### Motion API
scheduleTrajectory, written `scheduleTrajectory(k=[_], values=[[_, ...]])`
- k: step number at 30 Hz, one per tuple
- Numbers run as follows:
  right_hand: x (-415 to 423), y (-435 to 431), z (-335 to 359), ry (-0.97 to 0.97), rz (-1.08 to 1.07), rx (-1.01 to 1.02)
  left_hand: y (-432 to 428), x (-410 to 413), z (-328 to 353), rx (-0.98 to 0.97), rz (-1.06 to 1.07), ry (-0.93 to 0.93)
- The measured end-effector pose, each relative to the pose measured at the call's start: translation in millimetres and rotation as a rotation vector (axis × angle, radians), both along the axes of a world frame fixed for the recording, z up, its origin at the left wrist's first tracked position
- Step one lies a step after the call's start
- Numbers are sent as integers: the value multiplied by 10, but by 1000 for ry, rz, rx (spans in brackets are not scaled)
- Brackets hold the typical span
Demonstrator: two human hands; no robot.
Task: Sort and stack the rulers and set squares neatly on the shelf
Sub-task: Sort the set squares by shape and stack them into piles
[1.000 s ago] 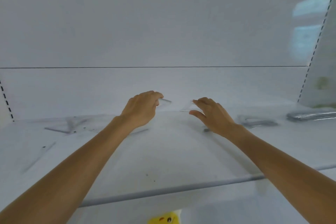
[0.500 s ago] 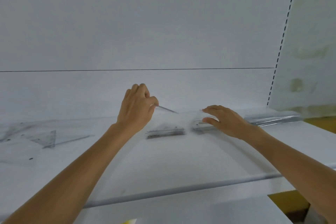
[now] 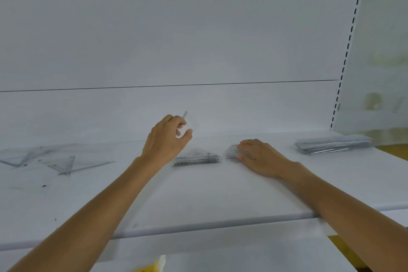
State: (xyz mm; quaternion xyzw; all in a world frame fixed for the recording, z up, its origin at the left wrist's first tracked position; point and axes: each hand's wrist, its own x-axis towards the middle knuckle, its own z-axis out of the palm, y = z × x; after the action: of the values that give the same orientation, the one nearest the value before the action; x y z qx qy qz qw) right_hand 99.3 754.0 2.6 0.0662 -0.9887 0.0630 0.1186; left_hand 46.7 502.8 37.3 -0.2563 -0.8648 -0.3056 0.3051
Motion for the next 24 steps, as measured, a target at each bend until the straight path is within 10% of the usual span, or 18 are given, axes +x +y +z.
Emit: scheduleTrajectory(k=[24], values=[[460, 52, 107, 284, -94, 117, 491, 202, 131, 195, -204, -327]])
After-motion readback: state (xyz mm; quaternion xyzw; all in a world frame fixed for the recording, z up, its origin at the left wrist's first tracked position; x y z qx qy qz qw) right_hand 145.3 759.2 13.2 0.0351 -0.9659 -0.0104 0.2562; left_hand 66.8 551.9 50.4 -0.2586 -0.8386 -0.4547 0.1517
